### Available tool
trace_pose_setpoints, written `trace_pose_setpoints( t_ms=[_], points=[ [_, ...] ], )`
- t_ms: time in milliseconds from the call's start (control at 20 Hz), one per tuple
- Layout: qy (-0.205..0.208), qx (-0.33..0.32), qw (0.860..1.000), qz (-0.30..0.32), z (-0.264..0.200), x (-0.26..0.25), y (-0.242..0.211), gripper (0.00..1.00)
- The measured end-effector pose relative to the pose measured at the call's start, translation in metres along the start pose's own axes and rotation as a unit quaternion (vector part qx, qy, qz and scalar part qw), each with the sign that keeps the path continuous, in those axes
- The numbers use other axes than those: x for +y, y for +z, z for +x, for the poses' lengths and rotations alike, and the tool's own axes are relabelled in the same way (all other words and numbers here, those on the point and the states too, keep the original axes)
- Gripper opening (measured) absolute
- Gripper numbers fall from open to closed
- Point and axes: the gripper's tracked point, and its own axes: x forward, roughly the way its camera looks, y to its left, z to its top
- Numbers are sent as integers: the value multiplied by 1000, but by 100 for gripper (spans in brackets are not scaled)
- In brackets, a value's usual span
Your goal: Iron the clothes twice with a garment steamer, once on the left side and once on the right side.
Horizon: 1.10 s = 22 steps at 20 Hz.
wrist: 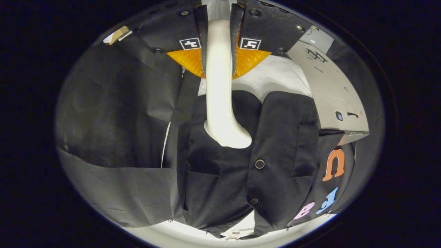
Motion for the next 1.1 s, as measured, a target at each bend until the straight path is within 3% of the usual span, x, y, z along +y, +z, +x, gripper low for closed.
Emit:
trace_pose_setpoints(
  t_ms=[350, 500, 750, 1100],
  points=[
    [-24, 26, 999, -1, 0, 0, -34, 28],
    [-22, 68, 997, 8, -11, 6, -62, 28],
    [-18, 85, 996, 7, -59, 11, -83, 28],
    [23, 45, 999, 1, -160, -5, -63, 28]
  ],
)
